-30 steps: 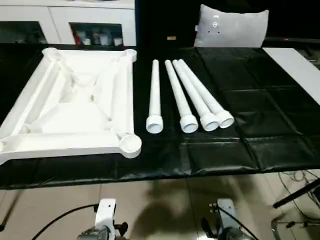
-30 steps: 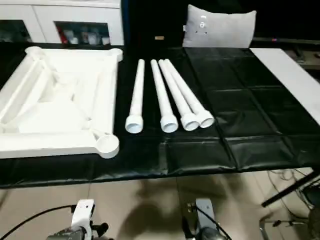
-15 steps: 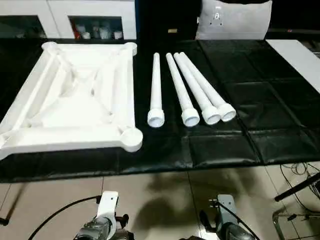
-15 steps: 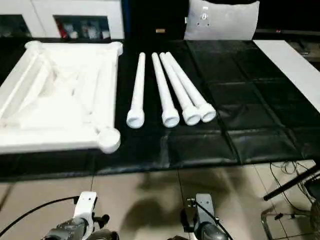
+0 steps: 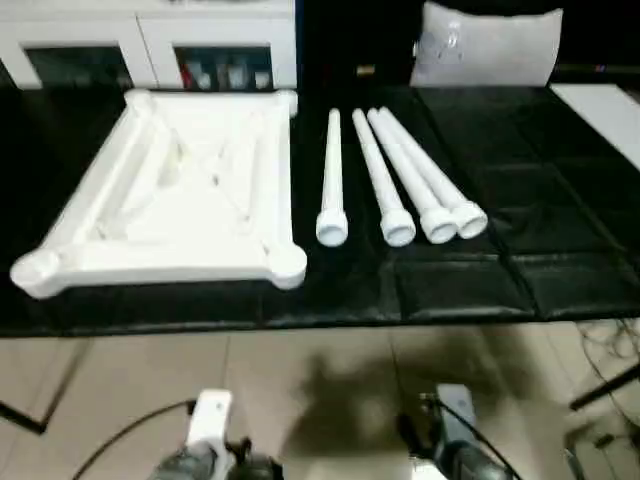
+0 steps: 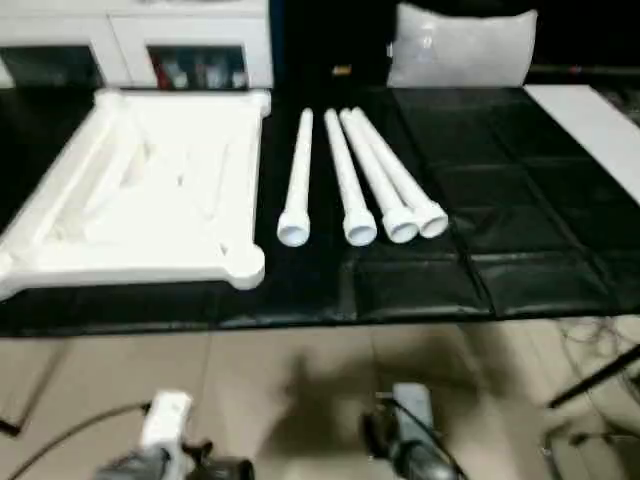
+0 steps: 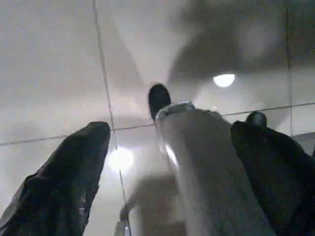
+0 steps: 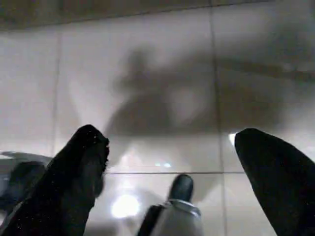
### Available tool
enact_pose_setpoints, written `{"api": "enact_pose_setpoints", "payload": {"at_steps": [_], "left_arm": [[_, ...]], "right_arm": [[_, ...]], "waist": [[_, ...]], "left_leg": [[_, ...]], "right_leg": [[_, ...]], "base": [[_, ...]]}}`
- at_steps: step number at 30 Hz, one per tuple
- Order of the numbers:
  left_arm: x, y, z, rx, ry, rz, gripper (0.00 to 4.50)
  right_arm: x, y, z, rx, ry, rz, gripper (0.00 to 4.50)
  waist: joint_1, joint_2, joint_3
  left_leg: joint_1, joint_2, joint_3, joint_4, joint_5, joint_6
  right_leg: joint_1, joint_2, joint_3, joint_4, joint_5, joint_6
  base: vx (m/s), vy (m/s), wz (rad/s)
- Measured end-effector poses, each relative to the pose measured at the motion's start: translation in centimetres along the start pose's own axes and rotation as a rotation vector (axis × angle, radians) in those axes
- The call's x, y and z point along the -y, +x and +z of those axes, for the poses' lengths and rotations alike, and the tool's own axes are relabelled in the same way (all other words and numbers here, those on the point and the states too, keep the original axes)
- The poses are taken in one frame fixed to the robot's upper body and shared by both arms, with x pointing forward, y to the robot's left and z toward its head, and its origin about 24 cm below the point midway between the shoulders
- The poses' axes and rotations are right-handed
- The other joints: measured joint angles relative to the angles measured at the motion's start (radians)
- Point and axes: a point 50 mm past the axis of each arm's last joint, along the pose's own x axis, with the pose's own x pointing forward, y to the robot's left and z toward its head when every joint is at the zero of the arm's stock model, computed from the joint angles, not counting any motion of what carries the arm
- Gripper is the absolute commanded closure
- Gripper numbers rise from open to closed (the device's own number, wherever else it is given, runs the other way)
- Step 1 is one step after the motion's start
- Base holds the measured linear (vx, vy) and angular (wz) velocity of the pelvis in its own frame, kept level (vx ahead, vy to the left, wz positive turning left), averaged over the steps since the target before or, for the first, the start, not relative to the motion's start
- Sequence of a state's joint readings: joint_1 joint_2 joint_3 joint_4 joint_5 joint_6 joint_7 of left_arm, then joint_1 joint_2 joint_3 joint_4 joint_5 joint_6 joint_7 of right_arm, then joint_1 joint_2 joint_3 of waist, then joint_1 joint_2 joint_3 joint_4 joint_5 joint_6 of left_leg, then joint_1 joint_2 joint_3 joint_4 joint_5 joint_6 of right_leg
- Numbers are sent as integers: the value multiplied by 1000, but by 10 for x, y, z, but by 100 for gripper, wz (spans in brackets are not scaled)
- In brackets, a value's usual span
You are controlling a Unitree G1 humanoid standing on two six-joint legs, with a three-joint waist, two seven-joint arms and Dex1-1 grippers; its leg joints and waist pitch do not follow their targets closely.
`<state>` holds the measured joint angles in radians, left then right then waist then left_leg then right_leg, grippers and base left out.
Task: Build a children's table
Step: Move to table
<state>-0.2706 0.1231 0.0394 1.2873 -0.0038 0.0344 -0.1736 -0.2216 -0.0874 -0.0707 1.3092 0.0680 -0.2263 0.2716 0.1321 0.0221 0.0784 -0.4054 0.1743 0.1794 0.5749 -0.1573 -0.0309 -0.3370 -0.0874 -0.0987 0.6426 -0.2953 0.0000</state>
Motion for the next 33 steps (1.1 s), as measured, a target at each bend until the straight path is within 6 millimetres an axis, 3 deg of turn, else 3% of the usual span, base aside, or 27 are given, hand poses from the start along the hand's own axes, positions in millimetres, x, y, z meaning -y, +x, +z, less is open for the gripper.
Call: {"api": "enact_pose_setpoints", "payload": {"at_steps": [5, 6, 7, 8, 9, 10, 11, 12, 13, 14, 15, 16, 17, 18, 19, 20, 21, 22, 23, 25, 26, 28, 31, 33], "left_arm": [[2, -1, 11, 90, 31, -62, 8], [3, -1, 11, 90, 56, -65, 8], [3, -1, 12, 98, 81, -67, 8], [-1, -2, 10, 96, 100, -54, 8], [-5, -3, 6, 83, 98, -39, 8], [-8, -4, 2, 73, 90, -26, 8], [-11, -4, -1, 62, 63, -8, 8], [-12, -5, -2, 63, 45, 0, 8], [-13, -5, -4, 63, 25, 8, 8], [-14, -6, -9, 58, 6, 6, 8], [-10, -6, -14, 53, -7, -9, 8], [-7, -7, -21, 44, -14, -22, 8], [-8, -8, -22, 63, -18, -30, 8], [-8, -9, -20, 78, -10, -40, 8], [-7, -9, -20, 90, 4, -52, 8], [-6, -11, -19, 115, 25, -68, 8], [-7, -13, -17, 147, 40, -73, 8], [-13, -15, -13, 173, 53, -63, 8], [-22, -21, -13, 216, 70, -50, 8], [-29, -29, -7, 283, 83, -48, 8], [-29, -32, -1, 322, 79, -51, 8], [-29, -40, 4, 390, 80, -74, 8], [-27, -56, 4, 457, 98, -121, 8], [-28, -64, -2, 460, 112, -137, 8]], "right_arm": [[1, 2, 13, 43, -30, 62, 0], [3, 2, 13, 29, -50, 56, 0], [7, 1, 12, 7, -67, 47, 0], [6, 2, 14, -7, -80, 50, 0], [4, 3, 15, -9, -86, 61, 0], [1, 3, 13, -14, -88, 72, 0], [-2, 4, 11, -23, -97, 85, 0], [-2, 3, 8, -31, -104, 87, 0], [-1, 2, 5, -36, -112, 86, 0], [0, 0, 2, -43, -115, 87, 0], [3, -2, -1, -54, -115, 87, 0], [4, -3, -5, -59, -90, 95, 0], [4, -5, -8, -56, -66, 106, 0], [5, -6, -8, -51, -77, 111, 0], [7, -6, -7, -42, -98, 111, 0], [7, -7, -8, -28, -107, 116, 0], [7, -8, -8, -17, -108, 127, 0], [6, -9, -8, -10, -110, 139, 0], [-2, -7, -5, 21, -112, 179, 0], [-4, -8, -4, 63, -118, 212, 0], [-2, -10, 0, 92, -110, 227, 0], [3, -14, 6, 166, -75, 270, 0], [6, -33, 10, 296, -73, 353, 0], [10, -51, 17, 358, -103, 387, 0]], "waist": [[-25, -3, 1], [-41, 8, -4], [-44, 11, -4], [-60, 15, 1], [-73, 17, 3], [-77, 15, 4], [-79, 9, 4], [-74, 1, 3], [-67, -6, 2], [-47, -19, 4], [-37, -14, 8], [-29, -17, 11], [-16, -27, 12], [-2, -32, 14], [7, -30, 15], [9, -13, 11], [5, 0, 8], [-7, -1, 11], [-23, -7, 17], [-33, -7, 19], [-33, -9, 21], [-42, -4, 24], [-47, -15, 33], [-48, -22, 39]], "left_leg": [[-9, -2, 2, 0, -2, 8], [-22, -12, -29, 4, 5, 23], [-32, -16, -51, 7, 7, 27], [-41, -20, -78, 20, 6, 28], [-46, -27, -101, 26, 6, 28], [-46, -37, -118, 26, 8, 29], [-46, -57, -139, 23, 15, 32], [-45, -70, -153, 14, 22, 32], [-48, -86, -168, -2, 25, 33], [-52, -99, -172, -6, 9, 59], [-59, -91, -164, 30, -16, 99], [-66, -80, -141, 95, -23, 109], [-58, -73, -122, 146, -29, 104], [-41, -72, -120, 149, -40, 98], [-26, -66, -121, 132, -42, 97], [-2, -47, -119, 79, -43, 96], [17, -37, -116, 36, -79, 52], [24, -30, -116, 30, -86, 8], [20, -29, -117, 49, -93, -2], [19, -37, -114, 60, -97, 2], [17, -40, -108, 60, -96, 2], [15, -37, -99, 57, -91, 11], [23, -15, -66, 45, -84, 7], [32, -5, -49, 28, -76, -16]], "right_leg": [[1, 0, -1, -11, 3, 4], [9, -4, -29, -21, 4, 8], [10, -4, -45, -23, 3, 2], [4, 5, -48, 0, -12, -36], [1, 18, -32, 24, -26, -83], [-9, 31, -7, 52, -44, -128], [-13, 35, 18, 81, -67, -159], [-15, 38, 36, 89, -87, -155], [-17, 34, 36, 86, -88, -133], [-7, 12, 20, 56, -58, -11], [1, 2, -8, 41, -54, -5], [12, -9, -25, 26, -47, -1], [14, -10, -18, 6, -33, 2], [9, -10, -7, -5, -24, 2], [6, -10, -5, -16, -14, 3], [2, -3, -8, -25, -2, -1], [-1, 0, -18, -24, 1, 4], [-13, 5, -13, -6, 2, -7], [-37, 12, 18, 24, -4, -40], [-39, 12, 51, 32, -13, -45], [-33, 11, 62, 19, -17, -20], [-29, 8, 63, 7, 0, 5], [-23, 8, 59, 1, 7, -1], [-20, 9, 59, -8, 12, -3]], "base": [[0, 0, 0], [34, 6, 32], [39, -20, 57], [39, -20, 57], [17, -58, 61], [-22, -108, 73], [-22, -108, 73], [-46, -163, 70], [-35, -135, 55], [-35, -135, 55], [-31, -86, 36], [-30, -87, 20], [-30, -87, 20], [5, -63, -2], [0, 0, 0], [0, 0, 0], [53, 84, 9], [36, 101, 12], [36, 101, 12], [-34, 78, 4], [-43, 66, 1], [-75, 26, -6], [-92, -12, 1], [-29, -14, 2]]}}
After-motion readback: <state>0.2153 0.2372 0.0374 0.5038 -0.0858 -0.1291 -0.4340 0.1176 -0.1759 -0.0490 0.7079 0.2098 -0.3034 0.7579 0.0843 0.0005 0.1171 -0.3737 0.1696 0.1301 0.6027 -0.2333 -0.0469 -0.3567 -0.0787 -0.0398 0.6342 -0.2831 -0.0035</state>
